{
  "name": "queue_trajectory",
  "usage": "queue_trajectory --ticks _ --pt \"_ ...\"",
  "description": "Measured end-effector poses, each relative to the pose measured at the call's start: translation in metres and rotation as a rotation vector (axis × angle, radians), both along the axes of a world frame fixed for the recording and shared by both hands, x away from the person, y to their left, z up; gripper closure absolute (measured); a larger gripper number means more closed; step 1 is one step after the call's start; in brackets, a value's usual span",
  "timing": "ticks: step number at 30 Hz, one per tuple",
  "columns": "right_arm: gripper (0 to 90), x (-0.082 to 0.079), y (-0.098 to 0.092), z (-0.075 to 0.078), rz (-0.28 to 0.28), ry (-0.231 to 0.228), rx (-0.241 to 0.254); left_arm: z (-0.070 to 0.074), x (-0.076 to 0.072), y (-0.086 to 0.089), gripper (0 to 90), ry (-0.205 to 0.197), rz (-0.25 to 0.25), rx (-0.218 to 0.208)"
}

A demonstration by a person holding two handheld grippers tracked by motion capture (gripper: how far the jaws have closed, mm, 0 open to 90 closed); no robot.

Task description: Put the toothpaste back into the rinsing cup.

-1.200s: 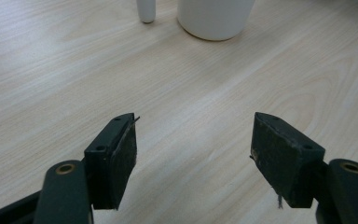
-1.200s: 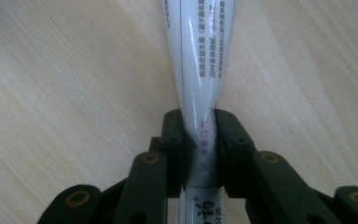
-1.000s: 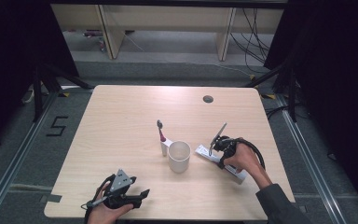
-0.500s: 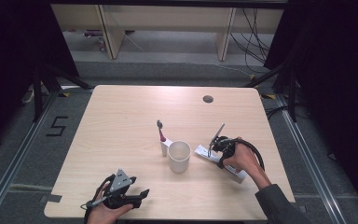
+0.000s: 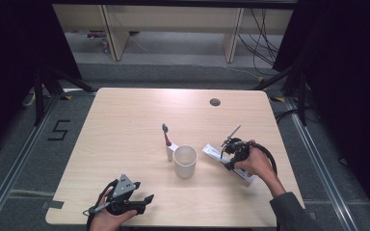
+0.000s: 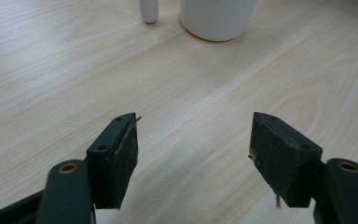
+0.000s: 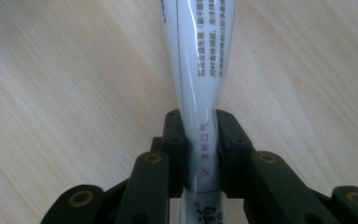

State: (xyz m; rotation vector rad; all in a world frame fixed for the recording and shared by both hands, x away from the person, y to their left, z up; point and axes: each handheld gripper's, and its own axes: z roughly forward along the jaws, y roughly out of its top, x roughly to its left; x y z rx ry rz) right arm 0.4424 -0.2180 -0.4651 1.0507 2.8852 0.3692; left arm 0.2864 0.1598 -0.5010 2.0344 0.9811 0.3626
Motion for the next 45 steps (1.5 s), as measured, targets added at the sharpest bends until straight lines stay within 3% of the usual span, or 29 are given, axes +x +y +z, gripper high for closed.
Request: queue_trajectory --ticks 2,4,6,7,8,11,12,13,14,15,19,21,23,24,25,26,27,28,29,30,31,32,33,35,40,41,44,45 --pt "75.8 -0.001 -0.002 0.002 -0.013 0.002 0.027 0.000 0.000 0.000 32.2 -0.001 0.004 -0.002" --pt "75.8 -0.001 -0.007 0.009 -0.032 -0.033 0.084 0.000 0.000 0.001 32.2 -0.001 0.000 0.002" --pt "75.8 0.000 -0.010 0.011 -0.037 -0.050 0.101 0.000 0.000 0.001 32.2 0.000 0.002 -0.002" --pt "75.8 0.000 -0.012 0.013 -0.044 -0.065 0.126 0.000 0.000 0.001 32.2 -0.001 0.005 -0.003" --pt "75.8 0.001 -0.017 0.017 -0.047 -0.090 0.191 0.000 0.000 0.001 32.2 0.001 0.001 -0.004" --pt "75.8 0.001 -0.022 0.021 -0.062 -0.129 0.244 -0.001 0.000 0.001 32.2 -0.001 0.005 -0.003" --pt "75.8 -0.002 -0.023 0.024 -0.101 -0.118 0.251 -0.001 0.001 0.000 32.2 -0.002 0.002 -0.008" --pt "75.8 -0.002 -0.023 0.024 -0.101 -0.118 0.251 -0.001 0.001 0.000 32.2 -0.001 0.002 -0.008" --pt "75.9 -0.001 -0.025 0.026 -0.093 -0.167 0.273 -0.001 0.001 0.001 32.2 0.003 -0.001 -0.004" --pt "75.9 -0.001 -0.025 0.027 -0.107 -0.161 0.291 -0.001 0.001 0.001 32.2 0.004 -0.001 -0.005" --pt "75.9 -0.002 -0.026 0.032 -0.123 -0.207 0.388 -0.001 0.001 0.001 32.2 0.003 0.009 0.000" --pt "75.9 -0.001 -0.027 0.033 -0.108 -0.231 0.403 -0.001 0.001 0.001 32.2 0.006 -0.003 -0.003" --pt "75.9 -0.003 -0.027 0.039 -0.157 -0.264 0.478 -0.001 0.001 0.001 32.1 0.003 0.006 -0.010" --pt "75.9 -0.003 -0.027 0.039 -0.157 -0.264 0.478 -0.001 0.002 0.002 32.1 0.002 0.010 0.004" --pt "75.8 -0.003 -0.027 0.042 -0.146 -0.298 0.528 -0.001 0.001 0.002 32.1 0.003 0.008 0.000" --pt "75.8 -0.003 -0.027 0.042 -0.146 -0.298 0.528 -0.001 0.001 0.002 32.1 0.002 0.008 0.003" --pt "75.8 -0.004 -0.025 0.044 -0.151 -0.321 0.545 -0.002 0.001 0.000 32.1 0.002 0.017 -0.024" --pt "75.8 -0.003 -0.025 0.045 -0.122 -0.340 0.568 -0.001 0.001 0.002 32.1 0.004 0.008 -0.005" --pt "75.8 -0.007 -0.022 0.048 -0.157 -0.355 0.614 -0.002 0.002 0.002 32.2 0.003 0.012 0.000" --pt "75.8 -0.007 -0.022 0.048 -0.157 -0.355 0.614 -0.002 0.002 0.002 32.2 0.003 0.012 0.000" --pt "75.8 -0.006 -0.021 0.048 -0.139 -0.393 0.654 -0.002 0.002 0.002 32.2 0.003 0.011 0.003" --pt "75.8 -0.008 -0.017 0.051 -0.151 -0.392 0.718 -0.002 0.001 0.002 32.2 0.005 0.005 -0.002" --pt "75.8 -0.009 -0.015 0.052 -0.143 -0.424 0.723 -0.002 0.001 0.002 32.2 0.005 0.005 -0.002" --pt "75.8 -0.011 -0.011 0.054 -0.146 -0.409 0.742 -0.002 0.002 0.002 32.2 0.004 0.007 -0.002" --pt "75.8 -0.014 0.005 0.060 -0.113 -0.451 0.801 -0.001 0.001 0.003 32.2 0.002 0.002 -0.005" --pt "75.8 -0.016 0.009 0.060 -0.128 -0.430 0.818 -0.001 0.001 0.003 32.2 0.002 0.002 -0.005" --pt "75.8 -0.016 0.012 0.061 -0.118 -0.438 0.821 -0.001 0.001 0.003 32.2 0.002 0.009 -0.006" --pt "75.9 -0.015 0.013 0.062 -0.100 -0.470 0.817 -0.001 0.001 0.003 32.2 -0.002 0.012 -0.005"
